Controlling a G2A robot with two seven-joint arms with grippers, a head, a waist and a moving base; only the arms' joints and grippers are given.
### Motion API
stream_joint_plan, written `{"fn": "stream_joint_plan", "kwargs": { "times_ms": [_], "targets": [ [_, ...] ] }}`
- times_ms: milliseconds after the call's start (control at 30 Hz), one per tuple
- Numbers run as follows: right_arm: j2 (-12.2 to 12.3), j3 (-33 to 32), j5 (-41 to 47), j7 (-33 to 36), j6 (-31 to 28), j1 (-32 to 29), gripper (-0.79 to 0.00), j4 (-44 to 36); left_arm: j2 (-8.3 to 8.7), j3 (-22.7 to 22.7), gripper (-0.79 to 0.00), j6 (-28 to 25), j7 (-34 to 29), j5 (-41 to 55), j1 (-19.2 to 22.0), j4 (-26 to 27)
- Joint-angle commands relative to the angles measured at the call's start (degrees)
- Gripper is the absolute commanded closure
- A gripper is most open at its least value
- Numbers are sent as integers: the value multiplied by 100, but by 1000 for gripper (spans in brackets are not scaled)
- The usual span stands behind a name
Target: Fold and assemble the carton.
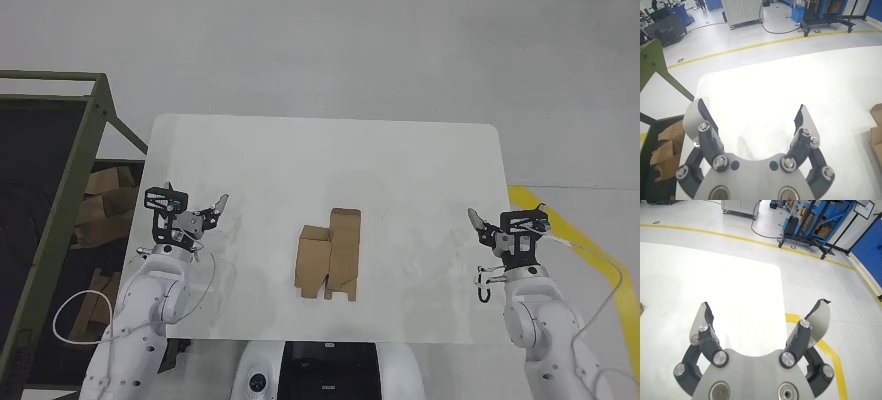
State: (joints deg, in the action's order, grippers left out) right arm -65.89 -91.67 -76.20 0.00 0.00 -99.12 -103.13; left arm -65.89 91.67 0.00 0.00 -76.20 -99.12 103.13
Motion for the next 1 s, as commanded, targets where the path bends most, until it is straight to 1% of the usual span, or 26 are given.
{"fn": "stream_joint_plan", "kwargs": {
  "times_ms": [0,333,500,567,700,833,967],
  "targets": [
    [0,0,0,0,0,0,-785,0,0,0,-785,0,0,0,0,0],
    [0,0,0,0,0,0,-784,0,0,0,-785,0,0,0,0,0],
    [0,0,0,0,0,0,-785,0,-2,2,-785,-209,244,-65,-85,109],
    [0,0,0,0,0,0,-785,0,-13,5,-785,-305,241,162,-171,253],
    [0,0,0,0,0,0,-785,0,-4,109,-785,-820,-88,679,-404,642],
    [0,0,0,0,0,0,-785,0,15,249,-785,-1393,-645,1356,-661,1040],
    [0,0,0,0,0,0,-785,0,33,392,-785,-1919,-1204,2351,-855,1374]
  ]
}}
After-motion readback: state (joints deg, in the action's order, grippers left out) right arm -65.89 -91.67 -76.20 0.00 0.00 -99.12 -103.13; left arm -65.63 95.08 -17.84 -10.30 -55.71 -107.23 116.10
